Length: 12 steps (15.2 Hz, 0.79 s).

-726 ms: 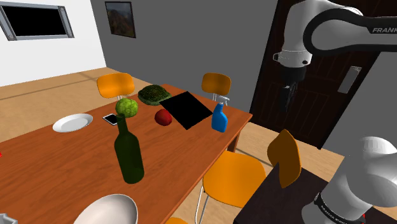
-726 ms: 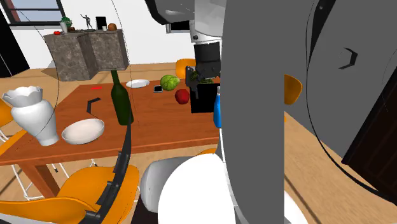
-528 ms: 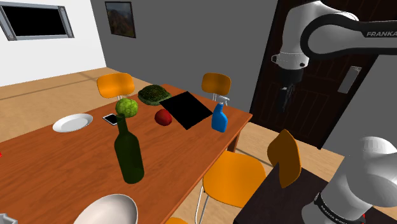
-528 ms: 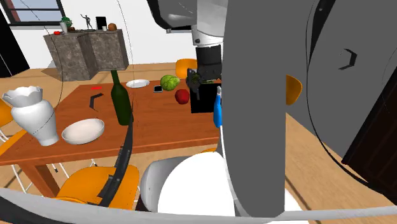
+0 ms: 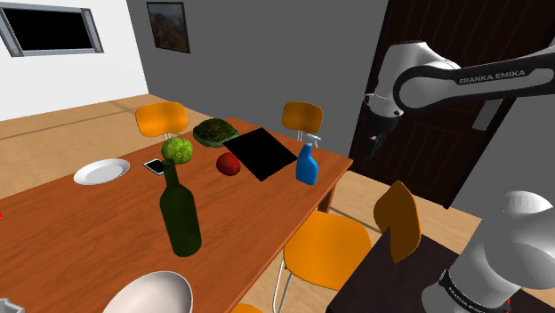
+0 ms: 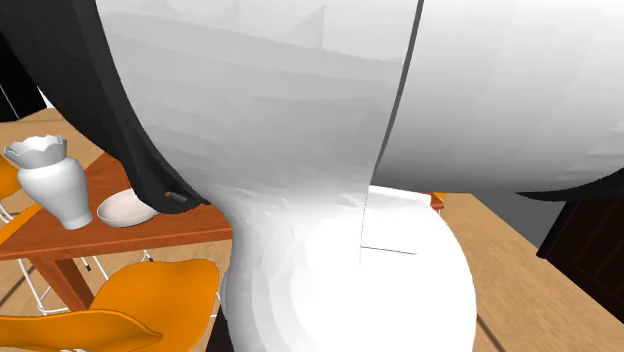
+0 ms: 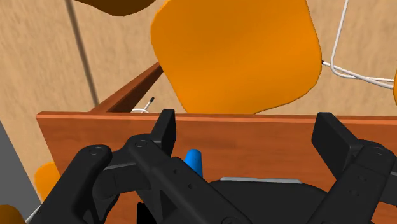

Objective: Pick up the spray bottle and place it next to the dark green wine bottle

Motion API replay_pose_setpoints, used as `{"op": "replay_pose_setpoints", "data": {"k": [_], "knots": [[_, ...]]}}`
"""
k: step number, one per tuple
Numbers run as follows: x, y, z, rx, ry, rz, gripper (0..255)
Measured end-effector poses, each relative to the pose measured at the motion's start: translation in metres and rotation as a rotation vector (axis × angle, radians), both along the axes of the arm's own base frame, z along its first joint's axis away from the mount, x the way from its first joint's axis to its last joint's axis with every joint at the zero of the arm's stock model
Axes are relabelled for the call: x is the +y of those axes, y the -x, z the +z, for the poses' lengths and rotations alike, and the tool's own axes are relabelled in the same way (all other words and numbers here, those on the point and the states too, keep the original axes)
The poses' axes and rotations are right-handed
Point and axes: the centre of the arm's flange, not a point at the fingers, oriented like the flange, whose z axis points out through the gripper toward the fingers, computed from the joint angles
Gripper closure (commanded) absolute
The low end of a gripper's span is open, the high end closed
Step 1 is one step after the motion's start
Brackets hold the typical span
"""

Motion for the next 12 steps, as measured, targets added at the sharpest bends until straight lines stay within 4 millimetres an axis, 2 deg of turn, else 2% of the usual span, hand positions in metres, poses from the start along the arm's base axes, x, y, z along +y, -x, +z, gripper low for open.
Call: {"op": "replay_pose_setpoints", "data": {"k": [7, 12], "knots": [[-0.029, -0.053, -0.058, -0.123, -0.042, 0.015, 0], [-0.041, -0.09, -0.097, -0.211, -0.072, 0.027, 0]]}}
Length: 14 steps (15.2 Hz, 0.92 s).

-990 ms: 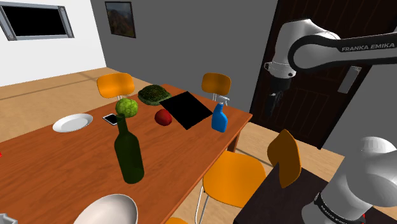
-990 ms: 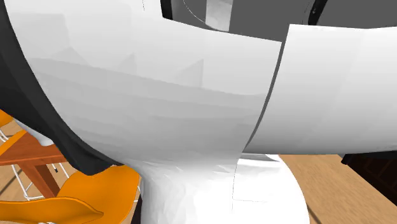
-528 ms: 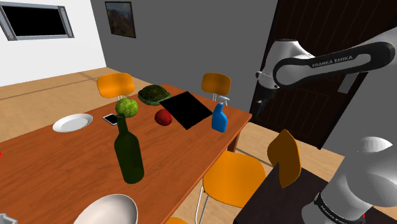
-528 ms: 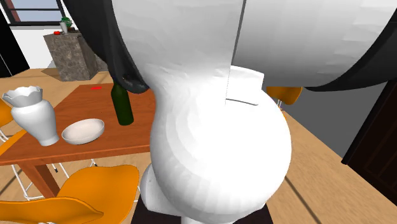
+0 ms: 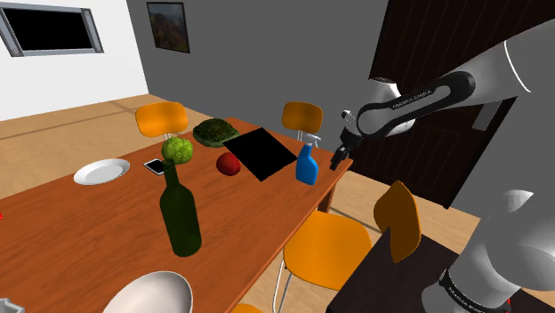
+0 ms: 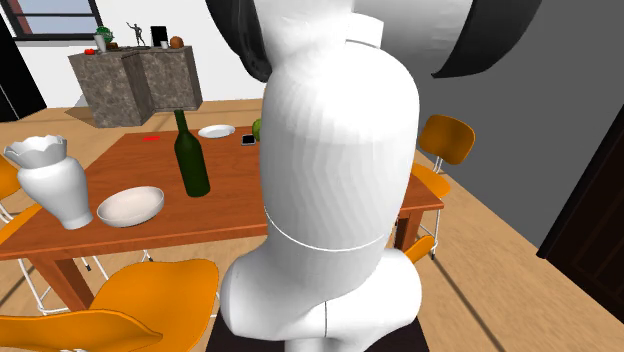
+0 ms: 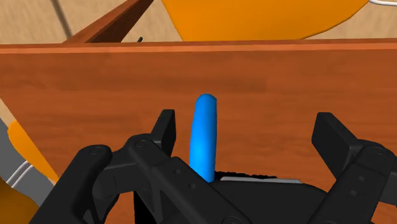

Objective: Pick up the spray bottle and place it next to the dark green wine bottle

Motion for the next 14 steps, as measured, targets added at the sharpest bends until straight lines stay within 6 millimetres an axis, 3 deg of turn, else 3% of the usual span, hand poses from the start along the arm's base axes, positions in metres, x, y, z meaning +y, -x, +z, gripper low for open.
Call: {"op": "replay_pose_setpoints", "data": {"k": [8, 14], "knots": [[-0.024, -0.076, -0.048, -0.138, -0.043, 0.018, 0], [-0.025, -0.093, -0.08, -0.154, -0.047, 0.018, 0]]}}
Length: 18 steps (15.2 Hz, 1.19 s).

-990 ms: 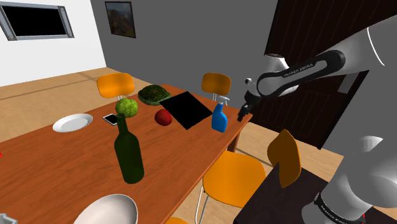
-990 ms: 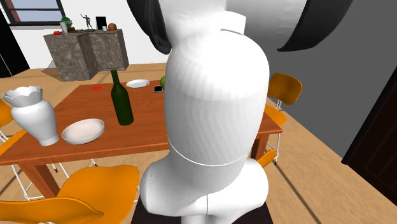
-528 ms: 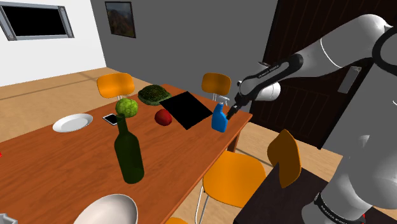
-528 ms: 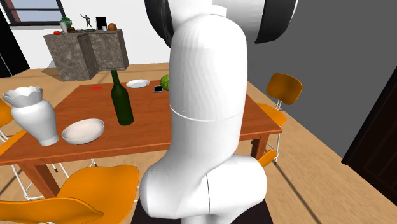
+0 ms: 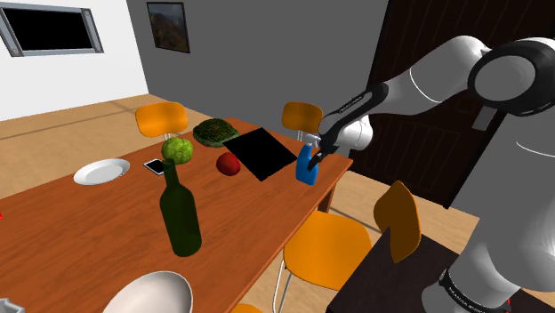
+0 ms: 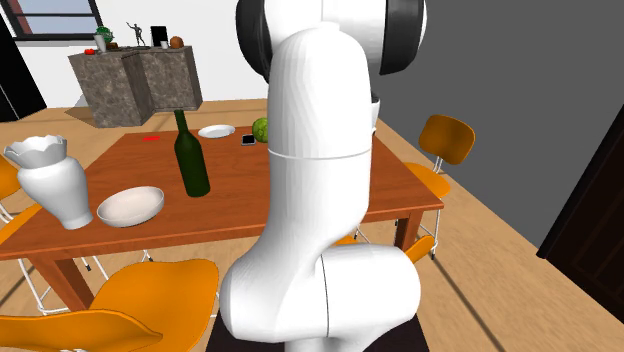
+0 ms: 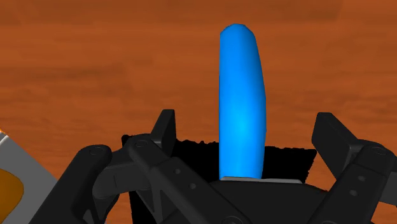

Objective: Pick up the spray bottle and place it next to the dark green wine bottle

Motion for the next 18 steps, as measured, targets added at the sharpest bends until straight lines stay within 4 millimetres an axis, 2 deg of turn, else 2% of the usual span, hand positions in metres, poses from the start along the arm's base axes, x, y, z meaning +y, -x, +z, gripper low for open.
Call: {"op": "replay_pose_setpoints", "data": {"k": [3, 8, 9, 18], "knots": [[0.0004, -0.0037, -0.0101, 0.0, 0.0, 0.0, 0], [0.0002, -0.0049, -0.012, -0.001, 0.0, 0.0, 0], [0.0002, -0.0049, -0.012, -0.001, 0.0, 0.0, 255], [0.0004, -0.0051, -0.0119, -0.001, 0.0, 0.0, 255]]}}
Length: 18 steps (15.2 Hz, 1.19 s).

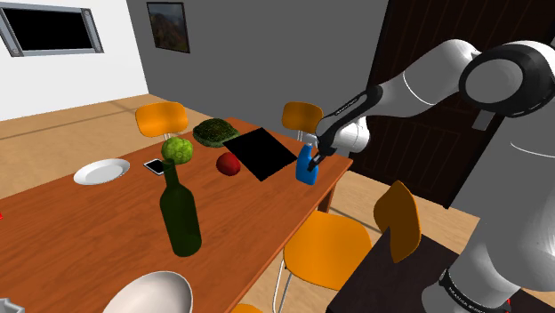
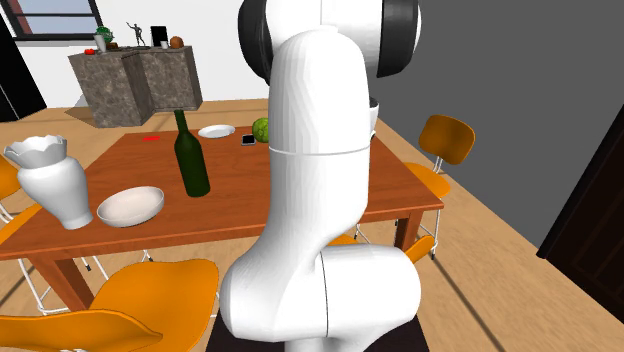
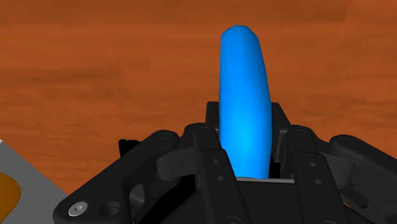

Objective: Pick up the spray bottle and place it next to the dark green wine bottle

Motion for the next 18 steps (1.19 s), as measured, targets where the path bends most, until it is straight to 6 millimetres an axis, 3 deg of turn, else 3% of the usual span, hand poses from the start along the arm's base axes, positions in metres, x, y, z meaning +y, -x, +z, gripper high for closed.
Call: {"op": "replay_pose_setpoints", "data": {"k": [6, 18], "knots": [[0.0, 0.0, 0.02, 0.0, 0.0, 0.0, 255], [-0.001, 0.0, 0.085, 0.0, 0.0, 0.0, 255]]}}
